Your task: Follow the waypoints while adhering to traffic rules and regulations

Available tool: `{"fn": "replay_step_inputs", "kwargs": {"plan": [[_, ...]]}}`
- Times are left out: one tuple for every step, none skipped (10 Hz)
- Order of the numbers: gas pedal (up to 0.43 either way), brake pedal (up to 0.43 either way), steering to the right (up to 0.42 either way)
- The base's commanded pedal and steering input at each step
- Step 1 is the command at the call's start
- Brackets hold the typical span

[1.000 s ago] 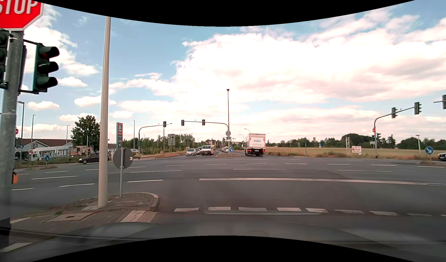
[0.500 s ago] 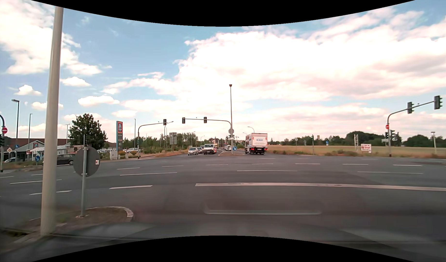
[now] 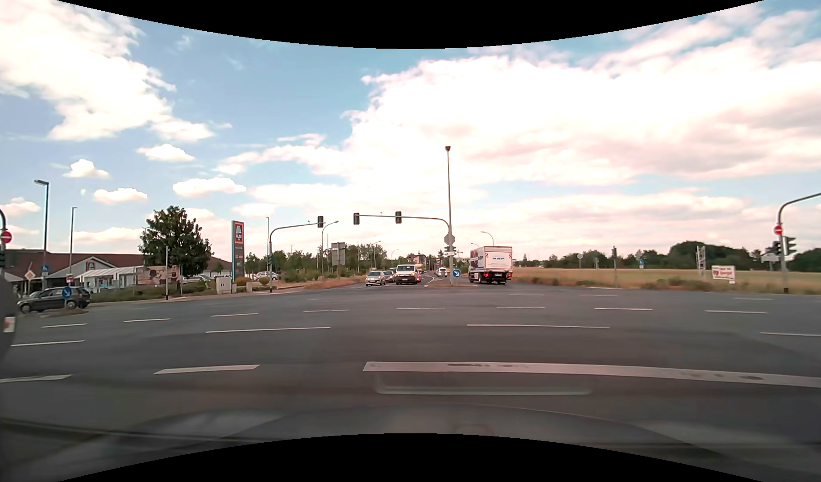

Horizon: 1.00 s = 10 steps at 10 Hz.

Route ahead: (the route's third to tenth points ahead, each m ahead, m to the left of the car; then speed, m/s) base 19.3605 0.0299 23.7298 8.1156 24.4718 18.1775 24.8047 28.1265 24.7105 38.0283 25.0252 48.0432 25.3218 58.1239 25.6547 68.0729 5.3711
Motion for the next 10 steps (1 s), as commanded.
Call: {"fn": "replay_step_inputs", "kwargs": {"plan": [[0.421, 0.000, -0.164], [0.421, 0.000, -0.168], [0.421, 0.000, -0.168], [0.398, 0.000, -0.169], [0.370, 0.000, -0.172], [0.350, 0.000, -0.177], [0.339, 0.000, -0.180], [0.331, 0.000, -0.184], [0.311, 0.000, -0.190], [0.299, 0.000, -0.200]]}}
